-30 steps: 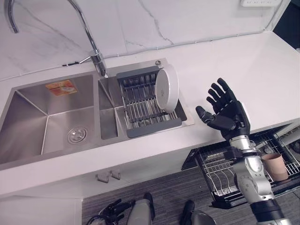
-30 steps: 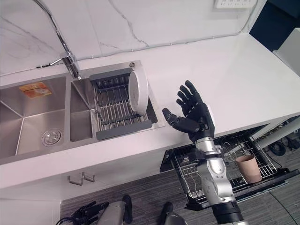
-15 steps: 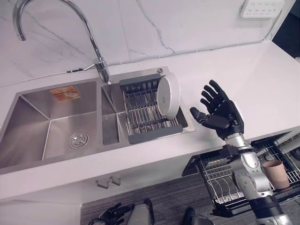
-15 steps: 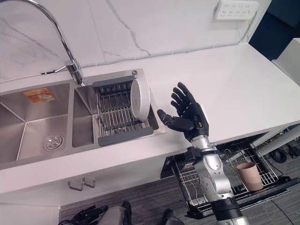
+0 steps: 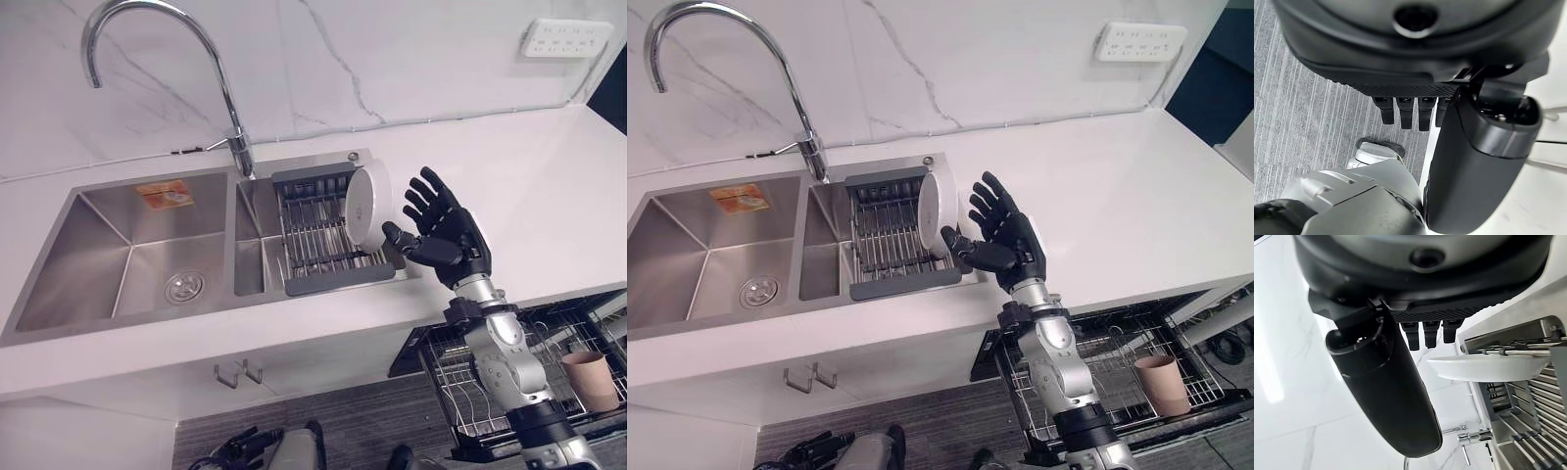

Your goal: Place the dishes in the dishwasher.

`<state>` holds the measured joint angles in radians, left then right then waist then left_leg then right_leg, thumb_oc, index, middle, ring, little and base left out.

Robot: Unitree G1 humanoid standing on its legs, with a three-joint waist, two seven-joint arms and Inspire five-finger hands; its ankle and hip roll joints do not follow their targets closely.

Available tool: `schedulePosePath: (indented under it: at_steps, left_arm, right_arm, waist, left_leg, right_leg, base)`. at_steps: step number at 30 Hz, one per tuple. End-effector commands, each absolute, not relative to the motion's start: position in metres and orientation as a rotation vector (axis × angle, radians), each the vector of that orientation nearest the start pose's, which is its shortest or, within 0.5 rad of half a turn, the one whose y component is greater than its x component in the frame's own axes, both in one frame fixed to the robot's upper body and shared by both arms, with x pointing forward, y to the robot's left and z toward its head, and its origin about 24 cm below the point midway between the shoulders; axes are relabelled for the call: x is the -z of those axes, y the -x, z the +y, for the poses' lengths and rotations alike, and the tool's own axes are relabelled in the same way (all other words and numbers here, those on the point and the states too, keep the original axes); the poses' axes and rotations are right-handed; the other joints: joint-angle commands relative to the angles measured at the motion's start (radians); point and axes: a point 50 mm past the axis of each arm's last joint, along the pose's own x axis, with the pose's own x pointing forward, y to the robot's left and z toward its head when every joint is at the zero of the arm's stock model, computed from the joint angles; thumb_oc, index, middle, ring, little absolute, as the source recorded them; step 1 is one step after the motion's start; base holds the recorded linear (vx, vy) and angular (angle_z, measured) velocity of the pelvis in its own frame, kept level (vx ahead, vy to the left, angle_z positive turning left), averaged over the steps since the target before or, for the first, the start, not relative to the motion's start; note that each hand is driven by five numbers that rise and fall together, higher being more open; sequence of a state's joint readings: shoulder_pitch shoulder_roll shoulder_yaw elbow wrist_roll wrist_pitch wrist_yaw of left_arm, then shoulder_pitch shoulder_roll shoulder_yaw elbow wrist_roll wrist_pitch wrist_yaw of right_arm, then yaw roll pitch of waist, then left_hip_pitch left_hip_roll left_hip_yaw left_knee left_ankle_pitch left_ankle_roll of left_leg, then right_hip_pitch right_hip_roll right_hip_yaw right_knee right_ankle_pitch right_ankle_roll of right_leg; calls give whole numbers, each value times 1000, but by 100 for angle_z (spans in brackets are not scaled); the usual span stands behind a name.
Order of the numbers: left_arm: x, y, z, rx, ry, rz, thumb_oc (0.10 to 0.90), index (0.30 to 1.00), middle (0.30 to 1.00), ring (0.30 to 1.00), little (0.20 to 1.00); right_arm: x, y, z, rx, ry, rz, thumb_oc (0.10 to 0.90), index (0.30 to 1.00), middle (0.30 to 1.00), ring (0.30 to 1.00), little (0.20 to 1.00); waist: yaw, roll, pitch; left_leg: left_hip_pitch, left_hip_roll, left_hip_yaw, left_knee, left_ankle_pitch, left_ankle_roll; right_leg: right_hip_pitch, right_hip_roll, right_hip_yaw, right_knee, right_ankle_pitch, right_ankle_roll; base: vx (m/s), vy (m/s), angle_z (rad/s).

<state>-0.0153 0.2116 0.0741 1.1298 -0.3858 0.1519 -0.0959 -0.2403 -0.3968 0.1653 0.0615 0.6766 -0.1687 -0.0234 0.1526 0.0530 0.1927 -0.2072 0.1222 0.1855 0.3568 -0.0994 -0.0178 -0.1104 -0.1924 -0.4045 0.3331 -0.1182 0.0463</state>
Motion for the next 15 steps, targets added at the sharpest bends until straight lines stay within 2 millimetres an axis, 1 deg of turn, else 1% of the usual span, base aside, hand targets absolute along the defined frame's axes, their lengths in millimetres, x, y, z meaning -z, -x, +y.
schedulePosePath:
  at_steps: [1, 9, 12, 15]
  left_arm:
    - [173, -11, 223, -248, 155, 1528, 800, 900, 900, 900, 900]
    - [174, -14, 220, -253, 154, 1524, 800, 900, 900, 900, 900]
    - [174, -13, 219, -256, 153, 1524, 800, 900, 900, 900, 900]
    - [174, -12, 220, -246, 149, 1521, 800, 900, 900, 900, 900]
  right_arm:
    - [-172, -307, -178, -164, -285, -545, 800, 900, 900, 900, 900]
    - [-173, -312, -184, -74, -284, -555, 800, 900, 900, 900, 900]
    - [-170, -314, -187, -57, -297, -539, 800, 900, 900, 900, 900]
    - [-166, -316, -186, -68, -310, -521, 800, 900, 900, 900, 900]
  waist:
    - [28, -24, -4]
    - [42, -22, -6]
    - [47, -23, -6]
    - [53, -21, -6]
  left_leg:
    - [-52, -21, -24, -57, -11, -26]
    - [-60, -17, -12, -57, -6, -25]
    - [-61, -20, -14, -57, -6, -23]
    - [-62, -24, -22, -57, -5, -21]
  right_leg:
    - [160, 25, 8, -33, -145, 49]
    - [176, 20, -11, -33, -150, 51]
    - [179, 19, -13, -33, -151, 51]
    - [181, 19, -15, -33, -149, 51]
  base:
    - [0, 0, 0]
    - [5, 5, 6]
    - [19, 2, 5]
    - [25, -7, 8]
